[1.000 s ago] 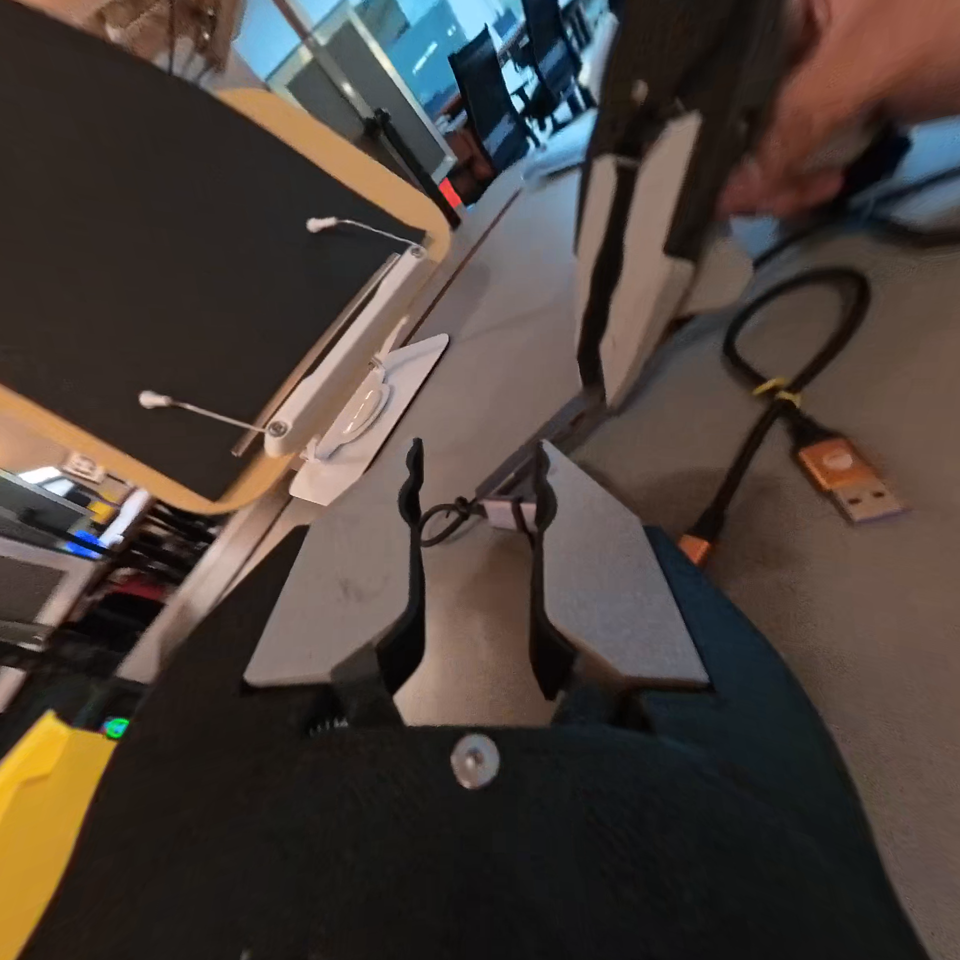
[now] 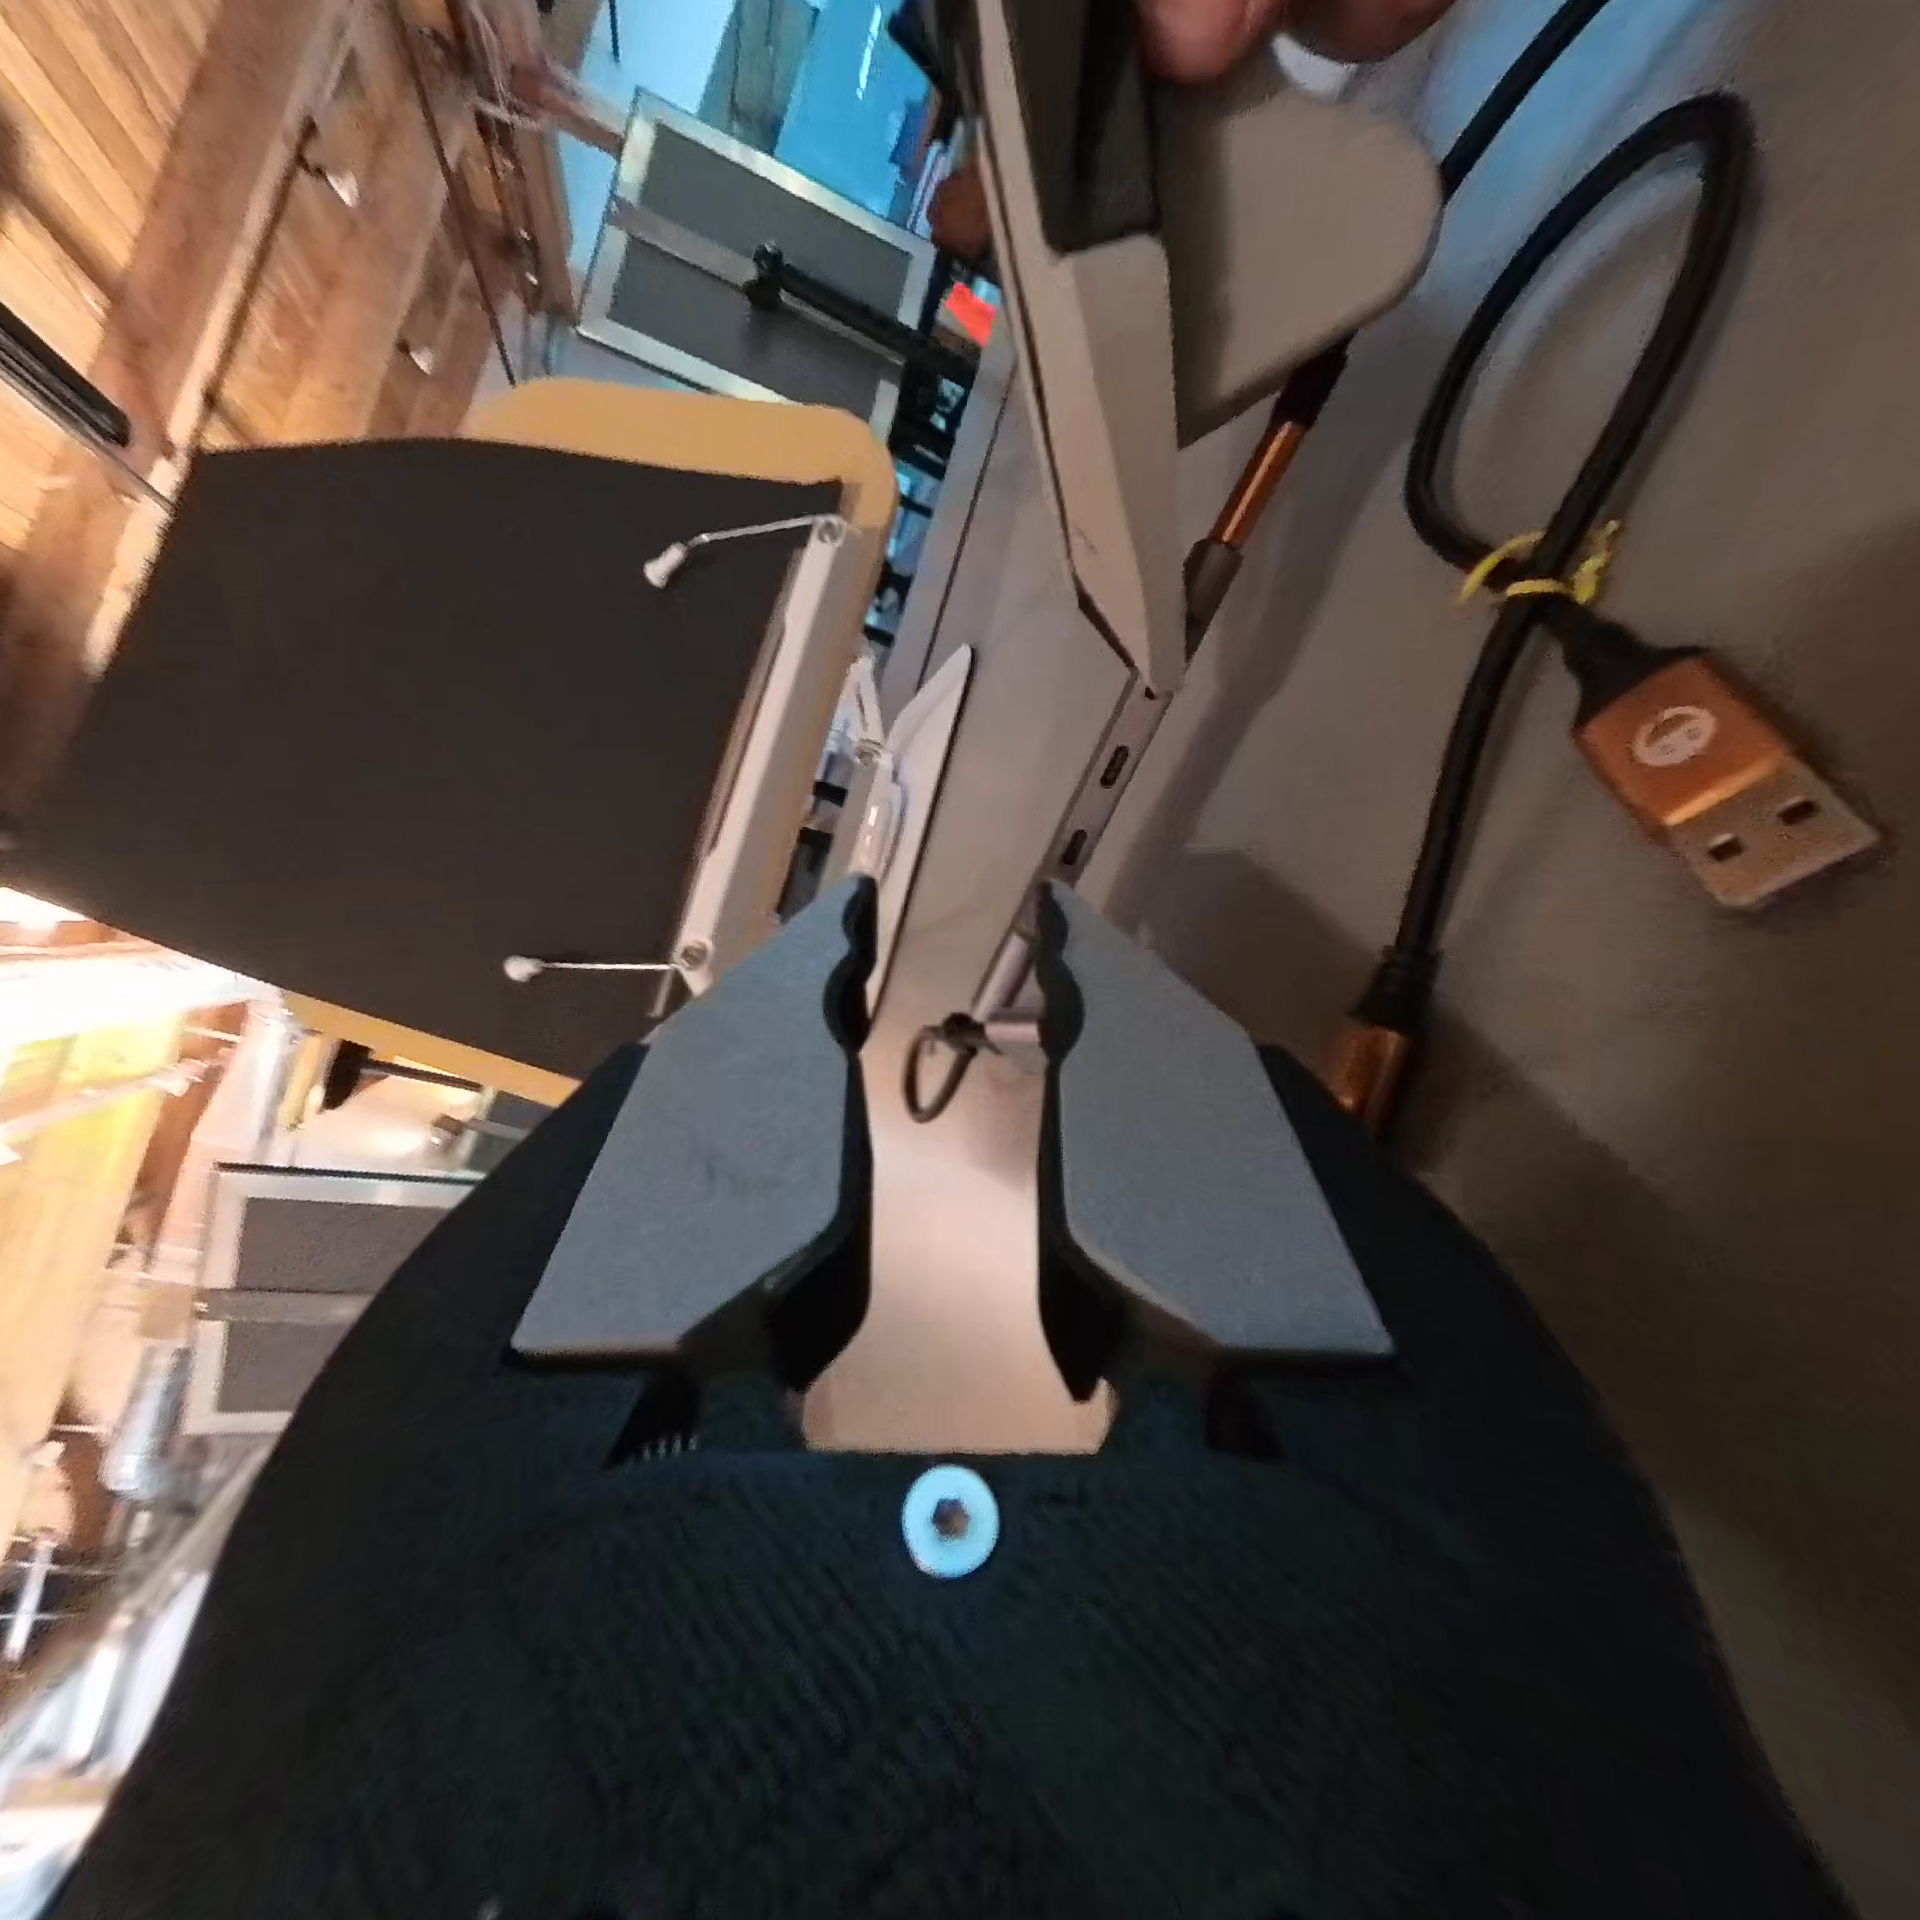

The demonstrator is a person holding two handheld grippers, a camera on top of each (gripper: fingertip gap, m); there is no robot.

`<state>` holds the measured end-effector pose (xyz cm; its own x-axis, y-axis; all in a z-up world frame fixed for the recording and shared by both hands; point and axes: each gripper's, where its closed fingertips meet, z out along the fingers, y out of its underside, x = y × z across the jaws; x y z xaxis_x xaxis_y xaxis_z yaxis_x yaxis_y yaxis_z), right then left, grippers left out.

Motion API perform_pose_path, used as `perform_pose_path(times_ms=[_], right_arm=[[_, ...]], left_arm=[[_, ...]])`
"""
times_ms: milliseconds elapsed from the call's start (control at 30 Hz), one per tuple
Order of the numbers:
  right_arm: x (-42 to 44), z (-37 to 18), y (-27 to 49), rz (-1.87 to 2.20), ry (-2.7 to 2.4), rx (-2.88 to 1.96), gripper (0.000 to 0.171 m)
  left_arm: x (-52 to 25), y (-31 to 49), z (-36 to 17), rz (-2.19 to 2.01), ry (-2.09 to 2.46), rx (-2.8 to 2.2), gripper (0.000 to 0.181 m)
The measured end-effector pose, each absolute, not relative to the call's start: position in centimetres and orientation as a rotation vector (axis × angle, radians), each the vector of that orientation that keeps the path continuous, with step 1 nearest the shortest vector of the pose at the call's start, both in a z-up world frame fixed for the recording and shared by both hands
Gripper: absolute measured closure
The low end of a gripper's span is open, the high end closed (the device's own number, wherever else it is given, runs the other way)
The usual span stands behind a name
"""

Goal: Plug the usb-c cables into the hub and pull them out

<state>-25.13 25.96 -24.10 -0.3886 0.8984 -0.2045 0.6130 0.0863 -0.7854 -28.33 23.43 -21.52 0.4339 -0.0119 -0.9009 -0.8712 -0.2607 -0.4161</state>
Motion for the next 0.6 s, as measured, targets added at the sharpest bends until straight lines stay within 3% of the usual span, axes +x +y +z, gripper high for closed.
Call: perform_pose_path(times_ms=[400, 600], right_arm=[[-24.3, -23.3, 23.1, 1.256, -2.169, -1.309, 0.152], [-24.7, -22.0, 23.0, 1.219, -2.106, -1.204, 0.153]], left_arm=[[-28.8, 23.6, -22.3, 1.051, 0.809, -1.653, 0.156], [-29.1, 23.4, -22.0, 1.141, 0.873, -1.657, 0.167]])
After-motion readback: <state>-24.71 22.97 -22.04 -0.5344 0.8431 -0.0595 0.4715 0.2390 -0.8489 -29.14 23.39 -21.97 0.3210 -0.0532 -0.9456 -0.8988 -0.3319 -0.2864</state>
